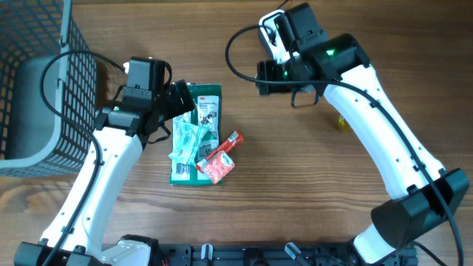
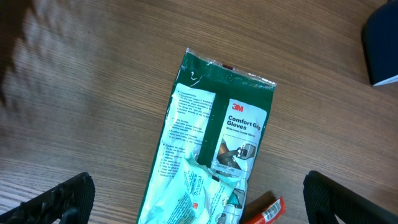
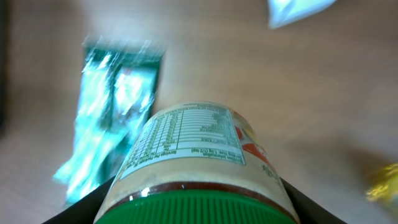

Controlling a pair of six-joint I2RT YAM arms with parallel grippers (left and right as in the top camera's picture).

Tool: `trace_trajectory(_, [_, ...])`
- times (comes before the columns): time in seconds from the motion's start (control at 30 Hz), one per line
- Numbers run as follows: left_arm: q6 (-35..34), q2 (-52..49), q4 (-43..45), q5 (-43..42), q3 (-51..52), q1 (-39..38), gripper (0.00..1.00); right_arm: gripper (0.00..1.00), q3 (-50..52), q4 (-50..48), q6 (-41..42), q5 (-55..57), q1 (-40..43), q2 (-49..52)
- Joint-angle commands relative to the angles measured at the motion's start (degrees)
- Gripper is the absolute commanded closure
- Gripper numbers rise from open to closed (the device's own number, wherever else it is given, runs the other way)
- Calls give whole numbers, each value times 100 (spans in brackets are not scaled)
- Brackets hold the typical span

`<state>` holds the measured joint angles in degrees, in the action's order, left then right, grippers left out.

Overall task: Scan the item barcode
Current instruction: 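Carry the jar up to the white scanner and hold its label there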

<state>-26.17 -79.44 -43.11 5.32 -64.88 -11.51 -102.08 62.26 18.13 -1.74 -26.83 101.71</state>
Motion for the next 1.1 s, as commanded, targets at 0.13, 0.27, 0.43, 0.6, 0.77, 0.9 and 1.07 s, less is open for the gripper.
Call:
trace_trajectory(0.13, [46, 4, 15, 57, -7, 17, 0, 96, 564, -1910, -927, 1744, 125, 184])
trace_trajectory(0.27, [48, 4, 15, 57, -7, 17, 0, 96, 621, -2887, -1213, 1786, 369, 710])
trace_trajectory(0.43, [46, 4, 15, 57, -7, 17, 0, 96, 621, -3982, -1198, 1530, 708, 1427])
trace_trajectory(0.6, [46, 4, 15, 57, -7, 17, 0, 96, 621, -5241, -1152, 531, 855, 1963])
trace_trajectory(0.77, [46, 4, 15, 57, -7, 17, 0, 96, 621, -6190, -721, 522, 855, 2264])
trace_trajectory(0.9, [48, 4, 15, 57, -7, 17, 0, 96, 621, -6629, -721, 527, 883, 2603])
trace_trajectory(1.07, [46, 4, 15, 57, -7, 17, 0, 96, 621, -6769, -612, 409, 931, 2830])
